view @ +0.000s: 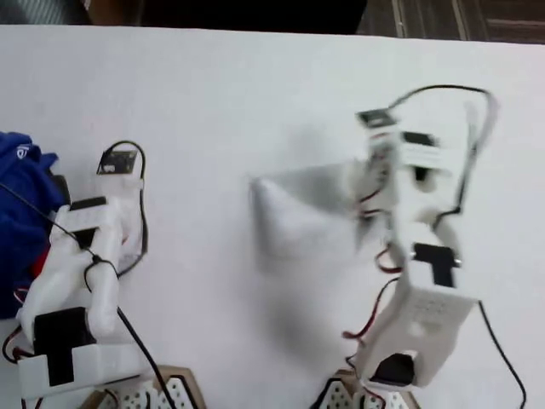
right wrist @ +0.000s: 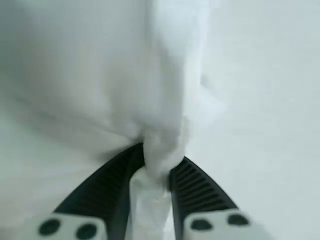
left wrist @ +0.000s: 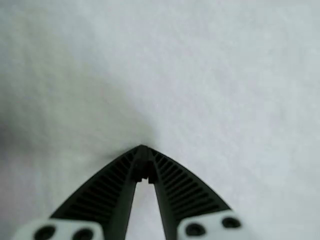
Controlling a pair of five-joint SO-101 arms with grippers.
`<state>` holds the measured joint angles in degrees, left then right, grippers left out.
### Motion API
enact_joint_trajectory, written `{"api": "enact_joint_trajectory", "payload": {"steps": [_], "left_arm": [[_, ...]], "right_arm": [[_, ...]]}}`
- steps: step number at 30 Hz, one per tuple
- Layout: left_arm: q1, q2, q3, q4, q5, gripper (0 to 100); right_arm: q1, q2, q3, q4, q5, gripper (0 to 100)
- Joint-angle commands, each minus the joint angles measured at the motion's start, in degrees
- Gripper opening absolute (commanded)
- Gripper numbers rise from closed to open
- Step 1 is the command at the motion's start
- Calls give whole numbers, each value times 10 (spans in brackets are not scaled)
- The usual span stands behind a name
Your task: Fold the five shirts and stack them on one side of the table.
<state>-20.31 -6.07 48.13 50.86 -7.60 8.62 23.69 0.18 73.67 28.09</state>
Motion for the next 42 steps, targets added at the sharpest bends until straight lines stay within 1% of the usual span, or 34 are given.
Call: {"api": "enact_joint_trajectory", "payload": {"steps": [1,4,10,16,25,30,34,39,42], "left_arm": [[-3,1,-16,-14,4,27],[-3,1,-16,-14,4,27],[-3,2,-16,-14,4,27],[-4,3,-14,-14,4,27],[-4,3,-14,-14,4,27],[-4,3,-14,-14,3,27],[-4,4,-14,-14,2,27],[-4,4,-14,-14,2,27],[-4,4,-13,-14,2,27]], "right_arm": [[94,-1,-96,19,90,22],[141,-1,-141,22,135,22],[201,0,-183,5,169,22],[233,0,-186,-51,168,22],[291,15,-187,-105,170,22],[292,72,-188,-134,206,22],[292,107,-188,-171,205,22],[281,112,-190,-215,206,22],[271,116,-213,-220,206,22]]}}
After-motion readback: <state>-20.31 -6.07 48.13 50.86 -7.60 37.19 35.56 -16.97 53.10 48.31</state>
